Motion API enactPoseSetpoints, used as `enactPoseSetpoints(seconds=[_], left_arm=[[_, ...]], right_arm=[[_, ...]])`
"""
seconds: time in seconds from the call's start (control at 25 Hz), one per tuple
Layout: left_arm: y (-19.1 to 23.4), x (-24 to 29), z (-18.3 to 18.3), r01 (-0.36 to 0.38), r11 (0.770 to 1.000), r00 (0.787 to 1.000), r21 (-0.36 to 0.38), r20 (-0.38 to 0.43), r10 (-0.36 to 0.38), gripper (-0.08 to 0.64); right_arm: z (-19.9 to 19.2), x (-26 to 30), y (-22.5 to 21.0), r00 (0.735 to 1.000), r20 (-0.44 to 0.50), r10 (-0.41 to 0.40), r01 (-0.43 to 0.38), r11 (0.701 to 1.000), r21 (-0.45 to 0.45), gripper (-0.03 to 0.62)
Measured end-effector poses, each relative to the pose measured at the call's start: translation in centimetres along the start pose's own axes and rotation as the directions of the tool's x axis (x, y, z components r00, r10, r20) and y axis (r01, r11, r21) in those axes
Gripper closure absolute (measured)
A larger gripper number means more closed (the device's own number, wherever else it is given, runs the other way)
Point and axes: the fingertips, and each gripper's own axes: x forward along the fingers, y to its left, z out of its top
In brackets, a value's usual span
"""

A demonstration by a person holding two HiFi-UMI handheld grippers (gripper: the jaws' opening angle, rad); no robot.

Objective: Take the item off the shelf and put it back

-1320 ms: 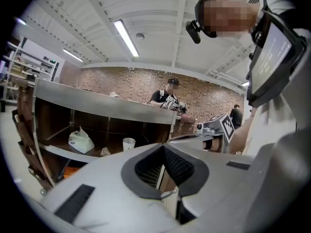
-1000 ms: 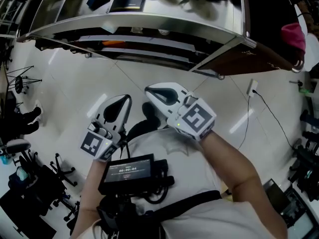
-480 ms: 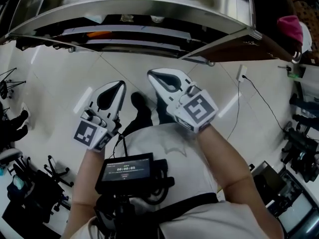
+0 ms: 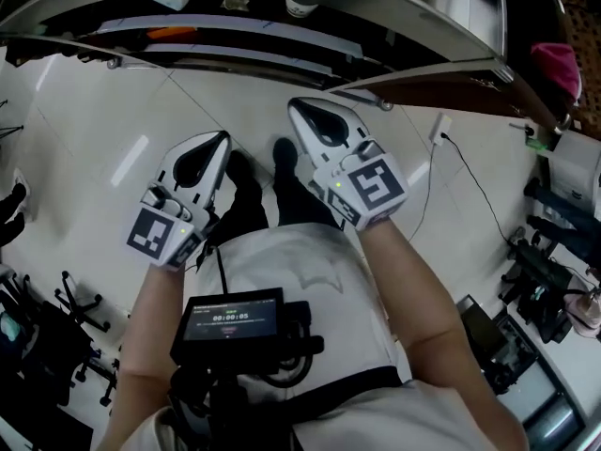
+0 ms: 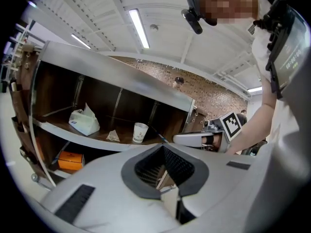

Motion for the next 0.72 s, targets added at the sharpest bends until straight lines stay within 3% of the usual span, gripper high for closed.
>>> enactPoseSetpoints(seconds=[0.4,0.72], left_arm=[[0.8,0.5,-1.9,-0.006,0.999,1.000,-0.042,-0.013,0.006,0.569],[-0.2,0.4,-3.3,0.008,0.996,1.000,-0.086,-0.010,-0.009,0.569]], right_arm=[[-1.2,4.3,-6.2,0.993,-0.034,-0.111,0.111,0.994,-0.004,0.430],[-1.9,8.2,-12.7,0.965,-0.084,-0.249,0.246,0.968,-0.044,0.310]])
